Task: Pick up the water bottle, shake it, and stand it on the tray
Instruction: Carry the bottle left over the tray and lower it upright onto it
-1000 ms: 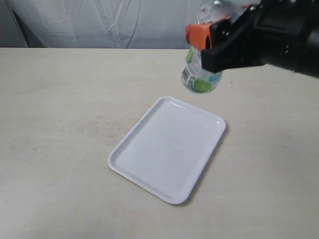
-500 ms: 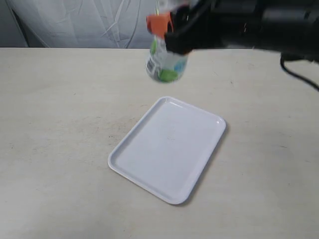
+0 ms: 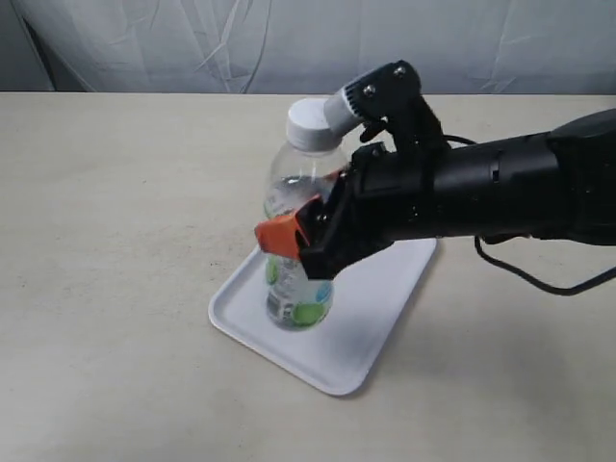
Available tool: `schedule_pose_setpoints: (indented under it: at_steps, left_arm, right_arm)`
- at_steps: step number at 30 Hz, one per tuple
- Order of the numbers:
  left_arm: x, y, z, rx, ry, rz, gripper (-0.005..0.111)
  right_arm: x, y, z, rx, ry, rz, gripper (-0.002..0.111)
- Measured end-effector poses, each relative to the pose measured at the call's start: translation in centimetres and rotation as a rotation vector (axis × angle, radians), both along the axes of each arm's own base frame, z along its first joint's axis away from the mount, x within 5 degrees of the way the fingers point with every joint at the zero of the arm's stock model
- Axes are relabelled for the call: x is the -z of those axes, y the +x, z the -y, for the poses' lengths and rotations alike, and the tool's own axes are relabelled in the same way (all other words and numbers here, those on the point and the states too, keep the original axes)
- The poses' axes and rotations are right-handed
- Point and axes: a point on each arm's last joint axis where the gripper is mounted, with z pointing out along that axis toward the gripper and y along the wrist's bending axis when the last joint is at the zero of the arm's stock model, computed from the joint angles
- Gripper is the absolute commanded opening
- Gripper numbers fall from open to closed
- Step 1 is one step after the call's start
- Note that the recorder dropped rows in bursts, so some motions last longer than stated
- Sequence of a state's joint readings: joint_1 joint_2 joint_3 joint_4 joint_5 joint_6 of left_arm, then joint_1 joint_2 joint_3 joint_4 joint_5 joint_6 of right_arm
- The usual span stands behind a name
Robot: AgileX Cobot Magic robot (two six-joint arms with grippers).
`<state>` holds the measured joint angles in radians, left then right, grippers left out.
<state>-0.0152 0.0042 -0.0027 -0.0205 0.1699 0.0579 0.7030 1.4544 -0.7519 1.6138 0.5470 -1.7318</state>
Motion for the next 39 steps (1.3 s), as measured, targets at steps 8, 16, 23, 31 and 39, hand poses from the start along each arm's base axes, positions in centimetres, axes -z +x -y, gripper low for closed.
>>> schedule_pose_setpoints:
  at_steps: [8, 16, 23, 31, 39]
  left_arm:
    - [0.0, 0.0, 0.0, 0.000, 0.000, 0.000, 0.002]
    - [0.0, 0.0, 0.0, 0.000, 0.000, 0.000, 0.002]
    - [0.0, 0.0, 0.0, 0.000, 0.000, 0.000, 0.002]
    - [0.0, 0.0, 0.0, 0.000, 0.000, 0.000, 0.002]
    - [0.0, 0.0, 0.0, 0.000, 0.000, 0.000, 0.002]
  right_arm:
    - [-0.9, 2.7, 1.9, 0.365, -0.062, 0.006, -0.001]
    - [-1.2, 4.3, 3.2, 0.580, -0.127, 0.108, -0.001]
    - [-1.3, 3.0, 2.1, 0.423, -0.104, 0.073, -0.001]
    - [-1.1, 3.1, 2.1, 0.409, -0.122, 0.093, -0.001]
    - [-0.9, 4.6, 1.0, 0.390, -0.148, 0.143, -0.001]
